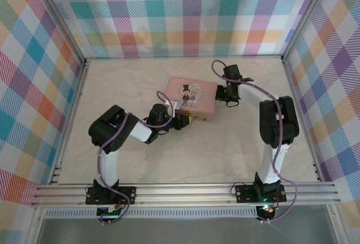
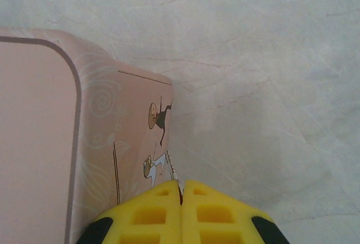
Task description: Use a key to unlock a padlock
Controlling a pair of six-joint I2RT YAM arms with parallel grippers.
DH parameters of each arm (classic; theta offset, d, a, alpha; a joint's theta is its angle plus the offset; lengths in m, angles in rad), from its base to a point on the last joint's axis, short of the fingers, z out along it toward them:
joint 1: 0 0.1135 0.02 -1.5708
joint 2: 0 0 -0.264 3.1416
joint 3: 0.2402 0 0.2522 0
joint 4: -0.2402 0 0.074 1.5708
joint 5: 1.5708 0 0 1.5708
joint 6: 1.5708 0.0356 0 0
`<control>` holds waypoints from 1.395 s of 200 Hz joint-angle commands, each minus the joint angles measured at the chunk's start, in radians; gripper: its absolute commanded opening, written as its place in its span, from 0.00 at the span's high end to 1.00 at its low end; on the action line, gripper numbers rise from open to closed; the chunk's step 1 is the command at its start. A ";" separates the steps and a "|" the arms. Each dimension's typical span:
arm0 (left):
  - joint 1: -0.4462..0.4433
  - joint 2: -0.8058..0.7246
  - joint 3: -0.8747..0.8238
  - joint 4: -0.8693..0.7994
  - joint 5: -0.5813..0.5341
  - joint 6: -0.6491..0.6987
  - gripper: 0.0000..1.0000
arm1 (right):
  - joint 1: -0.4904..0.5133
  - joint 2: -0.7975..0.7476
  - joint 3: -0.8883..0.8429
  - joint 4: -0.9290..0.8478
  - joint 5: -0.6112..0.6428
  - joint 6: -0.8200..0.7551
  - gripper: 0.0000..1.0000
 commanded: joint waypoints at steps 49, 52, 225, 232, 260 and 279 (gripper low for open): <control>0.012 -0.036 -0.005 -0.088 0.064 0.006 0.87 | 0.025 0.142 0.222 -0.020 -0.100 -0.072 1.00; 0.011 -0.036 -0.006 -0.088 0.065 0.005 0.87 | 0.028 0.149 0.230 -0.021 -0.104 -0.076 1.00; 0.009 -0.149 0.186 -0.430 -0.015 -0.131 0.89 | -0.125 -0.233 -0.104 0.033 -0.274 -0.029 1.00; 0.009 -0.148 0.198 -0.446 -0.013 -0.139 0.89 | -0.135 -0.267 -0.135 0.055 -0.309 -0.010 1.00; 0.009 -0.152 0.227 -0.486 -0.010 -0.169 0.89 | -0.171 -0.398 -0.249 0.172 -0.484 0.063 1.00; 0.009 -0.154 0.252 -0.526 -0.008 -0.178 0.89 | -0.185 -0.468 -0.295 0.223 -0.585 0.100 1.00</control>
